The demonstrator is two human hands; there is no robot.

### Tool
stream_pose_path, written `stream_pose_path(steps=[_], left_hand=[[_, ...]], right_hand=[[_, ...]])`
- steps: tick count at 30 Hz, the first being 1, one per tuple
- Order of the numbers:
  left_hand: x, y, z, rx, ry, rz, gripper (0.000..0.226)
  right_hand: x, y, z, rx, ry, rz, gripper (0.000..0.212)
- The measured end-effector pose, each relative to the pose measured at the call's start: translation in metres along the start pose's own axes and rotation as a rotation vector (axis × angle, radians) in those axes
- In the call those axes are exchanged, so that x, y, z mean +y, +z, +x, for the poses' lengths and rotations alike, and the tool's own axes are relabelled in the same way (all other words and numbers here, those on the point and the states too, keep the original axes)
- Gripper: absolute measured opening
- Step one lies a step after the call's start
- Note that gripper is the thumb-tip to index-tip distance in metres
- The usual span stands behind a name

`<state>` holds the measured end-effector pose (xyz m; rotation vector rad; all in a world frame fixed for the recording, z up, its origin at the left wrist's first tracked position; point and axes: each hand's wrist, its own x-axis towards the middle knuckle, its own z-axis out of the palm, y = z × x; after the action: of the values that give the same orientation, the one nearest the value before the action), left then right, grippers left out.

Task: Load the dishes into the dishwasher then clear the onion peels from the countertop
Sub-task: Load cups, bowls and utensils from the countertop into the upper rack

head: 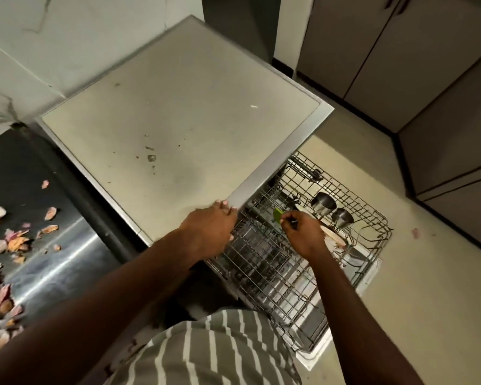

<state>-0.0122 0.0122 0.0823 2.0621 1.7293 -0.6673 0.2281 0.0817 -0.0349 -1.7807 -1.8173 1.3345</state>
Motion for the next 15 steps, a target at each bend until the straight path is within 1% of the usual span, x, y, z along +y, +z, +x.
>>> stream_pose_path(steps=[4, 7, 9, 12, 15], left_hand=[[-0.002, 0.002, 0.005, -0.057, 0.014, 0.022, 0.077], [0.0, 0.0, 0.006, -0.093, 0.008, 0.015, 0.076], [0.001, -0.002, 0.006, -0.1, 0.003, -0.004, 0.075], [0.003, -0.002, 0.005, -0.108, -0.008, -0.011, 0.073], [0.005, -0.001, 0.007, -0.113, -0.021, 0.024, 0.072]], right_hand=[[0.017, 0.01, 0.043, -0.066, 0.005, -0.15, 0.017], [0.023, 0.013, 0.072, -0.127, 0.023, -0.198, 0.019], [0.026, 0.013, 0.089, -0.156, -0.014, -0.257, 0.02], [0.032, 0.014, 0.112, -0.25, -0.053, -0.363, 0.021], [0.035, 0.014, 0.125, -0.279, -0.013, -0.388, 0.018]])
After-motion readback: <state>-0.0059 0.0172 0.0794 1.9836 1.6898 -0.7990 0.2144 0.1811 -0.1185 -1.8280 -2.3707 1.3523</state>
